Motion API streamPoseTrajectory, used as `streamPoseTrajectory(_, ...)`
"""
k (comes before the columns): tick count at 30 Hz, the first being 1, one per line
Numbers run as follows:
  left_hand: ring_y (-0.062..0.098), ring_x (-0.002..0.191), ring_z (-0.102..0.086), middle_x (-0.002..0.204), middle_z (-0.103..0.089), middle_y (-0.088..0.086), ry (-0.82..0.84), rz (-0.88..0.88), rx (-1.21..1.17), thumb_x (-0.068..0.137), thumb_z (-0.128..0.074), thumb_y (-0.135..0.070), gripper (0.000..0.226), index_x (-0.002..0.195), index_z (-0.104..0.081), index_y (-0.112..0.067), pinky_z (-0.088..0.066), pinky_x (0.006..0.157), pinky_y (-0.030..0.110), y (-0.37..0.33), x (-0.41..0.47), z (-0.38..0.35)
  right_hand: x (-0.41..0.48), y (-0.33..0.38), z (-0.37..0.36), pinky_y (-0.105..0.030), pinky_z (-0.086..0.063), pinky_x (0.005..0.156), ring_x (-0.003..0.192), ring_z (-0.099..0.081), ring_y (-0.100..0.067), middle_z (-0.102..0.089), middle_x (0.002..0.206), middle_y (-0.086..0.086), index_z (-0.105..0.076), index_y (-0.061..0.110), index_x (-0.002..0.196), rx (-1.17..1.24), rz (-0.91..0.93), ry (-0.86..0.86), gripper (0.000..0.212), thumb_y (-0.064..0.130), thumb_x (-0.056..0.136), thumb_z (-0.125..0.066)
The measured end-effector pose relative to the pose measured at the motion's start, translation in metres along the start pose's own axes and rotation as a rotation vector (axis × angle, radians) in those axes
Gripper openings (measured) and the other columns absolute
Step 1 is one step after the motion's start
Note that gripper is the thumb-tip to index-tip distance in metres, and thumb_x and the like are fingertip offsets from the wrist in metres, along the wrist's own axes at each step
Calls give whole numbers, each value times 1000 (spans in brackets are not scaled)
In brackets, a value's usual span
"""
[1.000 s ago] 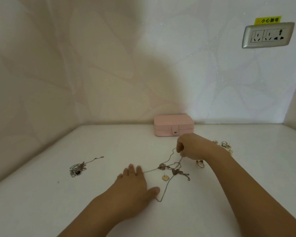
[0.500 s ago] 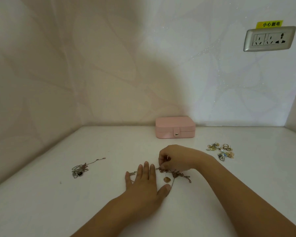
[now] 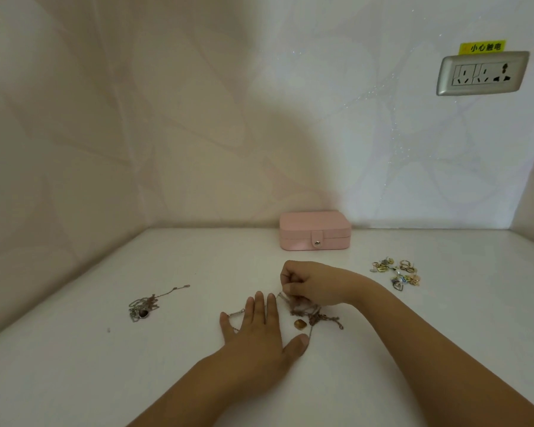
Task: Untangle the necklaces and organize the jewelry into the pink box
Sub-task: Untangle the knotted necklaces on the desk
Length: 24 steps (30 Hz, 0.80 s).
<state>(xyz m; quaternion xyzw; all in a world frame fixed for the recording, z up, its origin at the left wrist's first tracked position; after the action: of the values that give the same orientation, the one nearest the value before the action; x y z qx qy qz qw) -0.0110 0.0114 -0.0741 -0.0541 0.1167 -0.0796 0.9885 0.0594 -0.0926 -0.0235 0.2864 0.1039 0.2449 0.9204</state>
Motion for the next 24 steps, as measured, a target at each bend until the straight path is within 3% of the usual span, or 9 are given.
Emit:
streamPoseTrajectory(4,21,144,23,155,27,8,21,42,-19,90,-19,-69,90,148,21,-14,11,112,59,5,-1,3,-1,-4,11,-24,-41,68,68,-48,-8,-56,75,10,-50,27,85,-46,20,-75,14,19,96,-48)
streamPoseTrajectory(8,22,144,22,156,26,9,27,68,-48,83,-24,-77,101,148,21,-14,9,111,61,10,-1,6,-5,-3,18,-11,-34,55,53,-44,2,-53,55,20,-68,22,90,-69,57,-90,7,26,91,-62)
streamPoseTrajectory(11,22,146,15,158,17,8,8,71,-77,81,-30,-78,105,150,16,-15,6,112,60,12,0,10,-4,1,19,-8,-36,52,51,-46,8,-54,51,27,-73,18,92,-59,100,-152,12,25,91,-63)
streamPoseTrajectory(14,18,146,-11,159,-14,4,-151,49,-176,88,-33,-69,87,152,-6,-16,4,116,52,18,6,26,-2,5,18,-12,-37,53,51,-45,2,-55,57,15,-73,22,89,-41,128,-178,11,27,91,-62)
streamPoseTrajectory(16,11,140,-27,151,-33,-2,-303,-7,-285,95,-37,-55,67,148,-23,-18,7,117,43,23,10,39,-1,6,15,-13,-37,56,52,-46,2,-56,56,20,-72,24,87,-47,133,-162,11,28,91,-62)
streamPoseTrajectory(18,6,132,-38,143,-44,-8,-390,-76,-396,97,-45,-40,49,141,-37,-21,-1,118,32,26,15,45,-1,6,13,-15,-38,57,51,-46,3,-54,55,20,-72,23,88,-43,135,-161,12,27,92,-61)
streamPoseTrajectory(20,4,119,-49,124,-56,-12,-399,-115,-528,95,-53,-29,30,125,-55,-25,-30,102,14,26,19,44,-1,8,15,-16,-38,56,50,-45,2,-52,57,15,-72,23,88,-44,143,-186,12,27,92,-61)
streamPoseTrajectory(22,-5,95,-55,99,-62,-18,-413,-143,-598,92,-57,-22,13,98,-66,-30,-35,73,2,25,21,43,-2,9,18,-12,-34,52,49,-43,0,-48,57,13,-71,23,89,-47,153,-220,12,27,93,-60)
streamPoseTrajectory(24,-12,76,-56,83,-64,-20,-431,-159,-662,90,-60,-19,16,83,-68,-31,-37,63,2,29,23,44,-3,9,19,-11,-35,49,47,-40,0,-45,57,12,-67,22,90,-4,148,-242,9,25,93,-59)
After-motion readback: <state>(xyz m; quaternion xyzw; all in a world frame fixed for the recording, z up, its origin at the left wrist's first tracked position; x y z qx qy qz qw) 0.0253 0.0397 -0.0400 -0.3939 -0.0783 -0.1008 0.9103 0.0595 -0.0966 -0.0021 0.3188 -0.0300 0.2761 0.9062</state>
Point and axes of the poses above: each hand's wrist, its own x-axis towards the middle knuckle, its own z-axis out of the back of the hand, y = z × x, the point moved 6 cm from there along x, towards the middle knuckle
